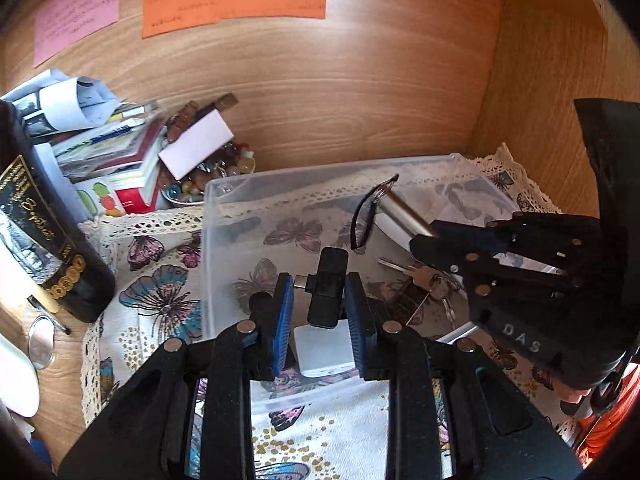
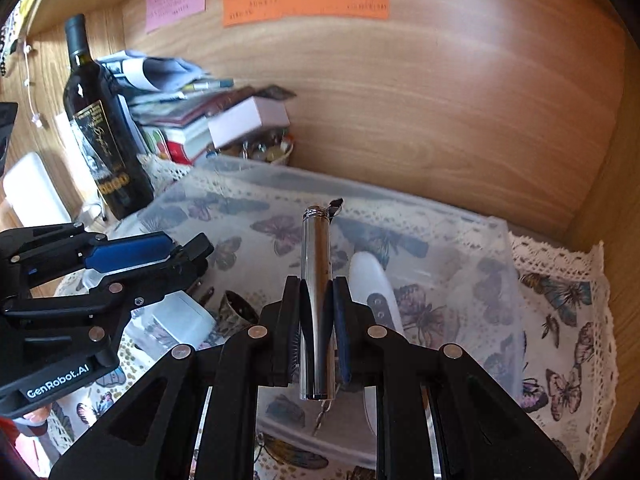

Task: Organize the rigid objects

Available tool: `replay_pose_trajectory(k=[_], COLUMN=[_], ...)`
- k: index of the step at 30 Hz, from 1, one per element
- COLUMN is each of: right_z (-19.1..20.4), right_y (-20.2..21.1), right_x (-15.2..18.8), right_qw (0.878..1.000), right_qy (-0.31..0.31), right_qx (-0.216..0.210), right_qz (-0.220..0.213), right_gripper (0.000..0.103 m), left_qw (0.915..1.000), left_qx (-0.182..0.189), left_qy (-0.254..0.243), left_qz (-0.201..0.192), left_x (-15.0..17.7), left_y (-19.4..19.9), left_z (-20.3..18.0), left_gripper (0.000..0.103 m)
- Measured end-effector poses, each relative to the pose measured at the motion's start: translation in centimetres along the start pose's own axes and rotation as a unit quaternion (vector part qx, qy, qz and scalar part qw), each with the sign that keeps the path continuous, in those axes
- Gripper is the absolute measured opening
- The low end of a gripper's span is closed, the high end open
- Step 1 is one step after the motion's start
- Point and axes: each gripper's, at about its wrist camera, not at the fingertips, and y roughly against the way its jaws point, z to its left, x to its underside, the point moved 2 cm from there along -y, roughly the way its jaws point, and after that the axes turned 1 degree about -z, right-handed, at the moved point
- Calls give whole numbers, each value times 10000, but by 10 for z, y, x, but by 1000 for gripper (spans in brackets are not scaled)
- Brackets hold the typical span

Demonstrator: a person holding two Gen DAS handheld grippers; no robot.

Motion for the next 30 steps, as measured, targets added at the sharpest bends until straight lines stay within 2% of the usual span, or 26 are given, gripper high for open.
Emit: replay_pose_trajectory(k=[9, 14, 15, 19, 22, 24, 28, 30], right_z=[4, 4, 4, 2, 3, 4, 5, 7], right_y=[0, 22, 27, 59, 84, 104, 136, 152], right_x=[0, -3, -4, -5, -3, 0, 6, 12], right_qw=[10000, 9996, 9988, 9965, 9937, 9908, 9846, 9811], right_qy=[65, 77, 108, 44, 23, -6, -71, -116], right_qx=[-47, 44, 58, 119, 196, 229, 265, 275], right_qz=[53, -250, -473, -820, -1101, -1332, -1729, -1914], right_gripper=[15, 15, 15, 16, 20, 24, 43, 54], left_qw=[10000, 9998, 9997, 9984, 9963, 9945, 9901, 9875], left_qx=[18, 10, 5, -5, -30, -51, -130, -148], left_qy=[-21, -23, -23, 2, 3, -6, -12, 5], left_qz=[45, -186, -254, -574, -856, -1042, -1394, -1570], left_x=[-2, -5, -5, -6, -6, -5, 1, 5], left_y=[-1, 20, 27, 55, 78, 93, 124, 140], left_z=[-5, -7, -8, -9, -11, -13, -18, -19], left_gripper=[26, 26, 26, 28, 33, 41, 54, 68])
